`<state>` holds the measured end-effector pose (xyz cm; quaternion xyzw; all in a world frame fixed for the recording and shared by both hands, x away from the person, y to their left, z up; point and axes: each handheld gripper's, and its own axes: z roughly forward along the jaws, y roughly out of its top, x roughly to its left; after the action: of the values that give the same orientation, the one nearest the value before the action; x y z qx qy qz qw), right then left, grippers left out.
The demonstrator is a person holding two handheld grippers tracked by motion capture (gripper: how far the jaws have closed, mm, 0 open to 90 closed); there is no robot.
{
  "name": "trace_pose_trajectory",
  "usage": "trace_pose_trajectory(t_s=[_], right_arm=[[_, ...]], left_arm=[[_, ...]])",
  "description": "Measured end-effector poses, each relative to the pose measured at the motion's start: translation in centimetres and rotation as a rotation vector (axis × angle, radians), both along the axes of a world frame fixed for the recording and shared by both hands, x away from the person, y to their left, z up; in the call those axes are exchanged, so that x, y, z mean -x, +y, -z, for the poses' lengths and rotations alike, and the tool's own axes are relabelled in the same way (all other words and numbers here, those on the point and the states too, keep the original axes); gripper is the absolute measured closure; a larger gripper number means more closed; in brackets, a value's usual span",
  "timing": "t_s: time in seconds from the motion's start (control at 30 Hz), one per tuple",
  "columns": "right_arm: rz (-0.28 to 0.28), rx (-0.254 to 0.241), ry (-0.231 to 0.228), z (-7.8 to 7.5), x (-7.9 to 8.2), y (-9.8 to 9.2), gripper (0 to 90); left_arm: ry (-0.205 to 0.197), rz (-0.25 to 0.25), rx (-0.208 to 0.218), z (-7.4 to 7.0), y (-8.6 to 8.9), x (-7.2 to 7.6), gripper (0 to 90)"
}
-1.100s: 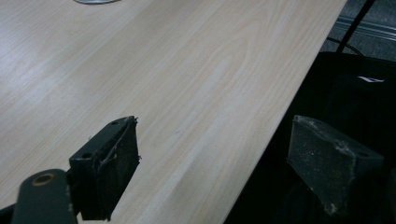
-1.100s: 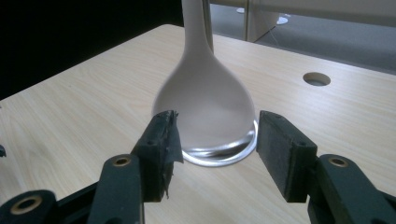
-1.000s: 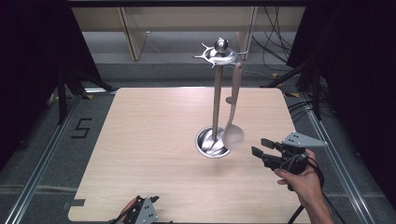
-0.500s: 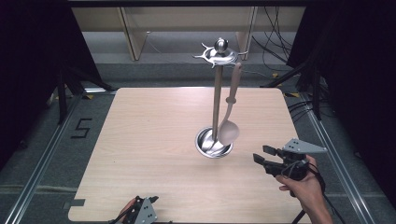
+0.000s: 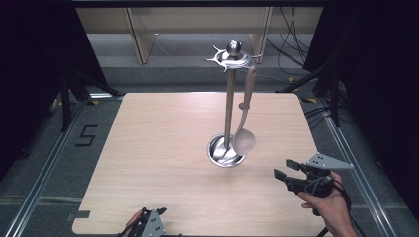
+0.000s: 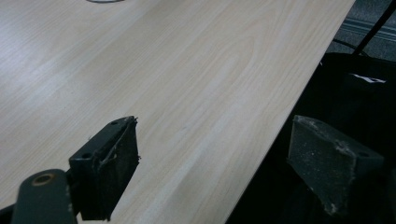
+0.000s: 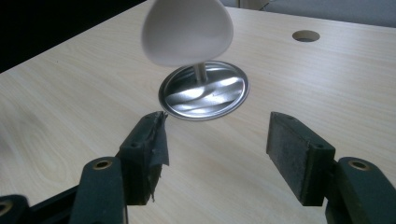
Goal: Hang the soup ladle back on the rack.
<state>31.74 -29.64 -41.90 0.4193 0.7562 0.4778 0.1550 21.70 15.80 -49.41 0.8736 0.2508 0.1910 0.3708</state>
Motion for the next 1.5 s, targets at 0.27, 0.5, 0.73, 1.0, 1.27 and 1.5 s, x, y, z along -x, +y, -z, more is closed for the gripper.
trace_pose_trajectory(t_s=[0.27, 0.5, 0.73, 1.0, 1.27, 1.5], right_arm=[[-0.003, 0.001, 0.011, 0.3, 0.4, 0.1, 37.6], [-0.017, 0.014, 0.007, 1.2, 0.4, 0.1, 36.5], [-0.006, 0.019, 0.048, 1.7, 0.8, 0.1, 35.7], [-0.003, 0.028, 0.056, 2.2, 1.2, -0.2, 34.4], [-0.029, 0.070, 0.025, 2.8, 1.5, -0.1, 32.6], [-0.027, 0.080, 0.026, 2.8, 1.9, -0.5, 31.9]], left_arm=[[0.004, 0.002, 0.000, 0.1, -0.1, 0.1, 15.4], [0.006, 0.002, 0.016, 0.1, -0.1, 0.1, 15.4], [0.008, 0.001, 0.023, 0.1, -0.1, 0.1, 15.4], [0.003, -0.002, 0.005, 0.1, 0.1, 0.0, 15.4], [0.005, -0.001, 0.002, 0.1, 0.1, 0.0, 15.4], [0.001, 0.000, -0.005, 0.1, 0.1, 0.0, 15.4]])
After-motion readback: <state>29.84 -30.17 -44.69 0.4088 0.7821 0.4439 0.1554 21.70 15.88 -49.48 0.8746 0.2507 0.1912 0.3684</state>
